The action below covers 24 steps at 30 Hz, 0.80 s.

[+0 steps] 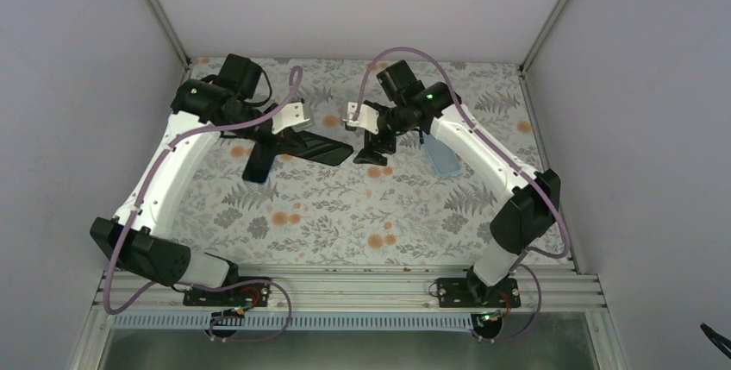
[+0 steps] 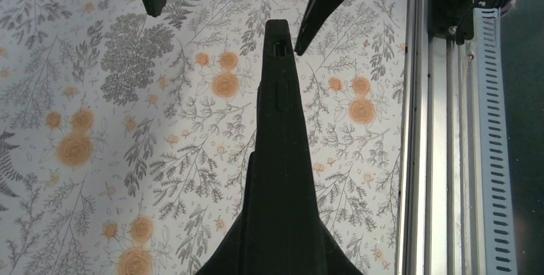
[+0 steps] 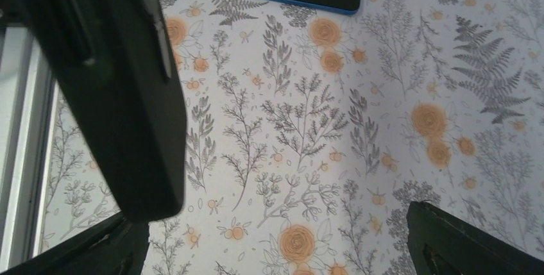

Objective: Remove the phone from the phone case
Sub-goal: Pick up the phone at the center of the board, then remove the phone case from the phone.

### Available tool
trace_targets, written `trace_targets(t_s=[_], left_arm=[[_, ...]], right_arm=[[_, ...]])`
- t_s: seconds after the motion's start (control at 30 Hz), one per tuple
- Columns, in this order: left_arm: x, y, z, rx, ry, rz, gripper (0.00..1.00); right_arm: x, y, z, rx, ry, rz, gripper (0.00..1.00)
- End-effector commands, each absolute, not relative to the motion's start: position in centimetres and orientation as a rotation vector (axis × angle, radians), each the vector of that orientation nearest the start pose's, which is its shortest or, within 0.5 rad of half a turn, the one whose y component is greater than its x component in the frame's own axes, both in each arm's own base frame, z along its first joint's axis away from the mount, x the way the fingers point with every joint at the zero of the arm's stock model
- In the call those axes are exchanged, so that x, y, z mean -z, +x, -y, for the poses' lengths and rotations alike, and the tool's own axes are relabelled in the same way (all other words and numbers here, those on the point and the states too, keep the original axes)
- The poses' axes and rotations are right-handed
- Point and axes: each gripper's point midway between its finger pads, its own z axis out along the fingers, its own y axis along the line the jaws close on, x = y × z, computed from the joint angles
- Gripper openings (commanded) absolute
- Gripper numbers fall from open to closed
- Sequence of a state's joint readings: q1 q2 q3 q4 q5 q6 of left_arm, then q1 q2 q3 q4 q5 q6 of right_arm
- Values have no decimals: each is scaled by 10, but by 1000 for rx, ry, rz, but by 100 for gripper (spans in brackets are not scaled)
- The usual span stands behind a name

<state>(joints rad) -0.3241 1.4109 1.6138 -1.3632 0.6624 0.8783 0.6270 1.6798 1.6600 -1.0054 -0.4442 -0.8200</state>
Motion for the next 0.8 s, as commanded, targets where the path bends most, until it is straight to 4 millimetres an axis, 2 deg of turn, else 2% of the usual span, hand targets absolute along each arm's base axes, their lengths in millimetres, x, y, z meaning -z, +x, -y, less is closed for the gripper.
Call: trace_targets(t_s=[0.0,0.43,0.63,0.77], left_arm=[[-305,245,200,668,1533,-1871,2],[-313,225,209,712,1596,-1830,2],[-306,212,213,711,1636,-1839,2],[-302,195,221,714,1686,-1838,2]], right_arm=[[-236,284,-310,-591,-1818,-1762,100],[-227,304,-311,-554,-1811,-1785,100],[-215,317,-311,-548,-1833,-1822,100],[-209,328,-310,-539,-1857,-1842,100]])
